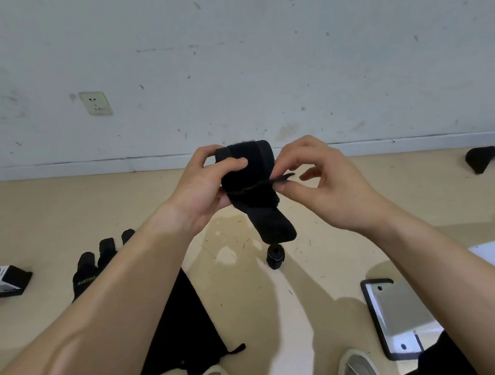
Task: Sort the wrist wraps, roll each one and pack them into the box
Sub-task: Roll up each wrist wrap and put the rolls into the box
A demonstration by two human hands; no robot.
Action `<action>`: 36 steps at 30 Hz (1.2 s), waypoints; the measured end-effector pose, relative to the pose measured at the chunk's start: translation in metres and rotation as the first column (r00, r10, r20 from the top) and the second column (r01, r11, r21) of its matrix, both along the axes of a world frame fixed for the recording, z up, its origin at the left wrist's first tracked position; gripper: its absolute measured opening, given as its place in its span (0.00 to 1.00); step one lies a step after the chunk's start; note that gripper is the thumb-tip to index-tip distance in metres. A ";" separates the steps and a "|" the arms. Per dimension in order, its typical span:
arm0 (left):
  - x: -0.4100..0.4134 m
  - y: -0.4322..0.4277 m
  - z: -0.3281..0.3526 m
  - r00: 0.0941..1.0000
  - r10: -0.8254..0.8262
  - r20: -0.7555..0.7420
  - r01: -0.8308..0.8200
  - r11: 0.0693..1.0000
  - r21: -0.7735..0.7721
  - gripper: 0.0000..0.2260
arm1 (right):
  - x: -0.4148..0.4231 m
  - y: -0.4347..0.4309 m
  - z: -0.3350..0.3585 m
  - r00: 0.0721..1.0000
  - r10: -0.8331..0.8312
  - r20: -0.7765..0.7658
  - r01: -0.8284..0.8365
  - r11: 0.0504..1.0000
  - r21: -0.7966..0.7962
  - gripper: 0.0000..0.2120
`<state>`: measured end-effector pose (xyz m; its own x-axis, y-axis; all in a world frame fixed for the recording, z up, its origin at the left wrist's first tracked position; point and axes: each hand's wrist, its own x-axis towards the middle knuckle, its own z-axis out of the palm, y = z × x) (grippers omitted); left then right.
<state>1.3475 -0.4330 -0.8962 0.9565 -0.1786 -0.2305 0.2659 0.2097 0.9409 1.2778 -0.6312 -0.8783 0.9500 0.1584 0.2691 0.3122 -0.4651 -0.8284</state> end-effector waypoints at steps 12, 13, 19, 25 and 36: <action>-0.017 -0.023 -0.006 0.972 -0.235 0.012 0.235 0.967 -0.099 0.14 | 0.020 -0.003 -0.009 0.975 -0.221 0.022 0.212 0.957 0.198 0.07; -0.017 -0.025 -0.006 0.970 -0.241 0.020 0.242 0.964 -0.111 0.17 | 0.022 -0.003 -0.011 0.975 -0.222 -0.008 0.218 0.950 0.224 0.03; -0.019 -0.026 -0.007 0.976 -0.195 0.100 0.190 0.980 0.060 0.18 | 0.027 -0.001 -0.015 0.959 -0.266 -0.094 0.281 0.934 0.223 0.02; -0.028 -0.032 -0.009 0.978 -0.126 0.168 0.104 0.985 0.135 0.18 | 0.028 0.005 -0.022 0.937 -0.284 -0.202 0.337 0.885 0.321 0.01; -0.037 -0.043 -0.016 0.953 -0.166 0.253 0.079 0.944 0.321 0.21 | 0.033 0.003 -0.029 0.880 -0.225 -0.418 0.393 0.838 0.378 0.05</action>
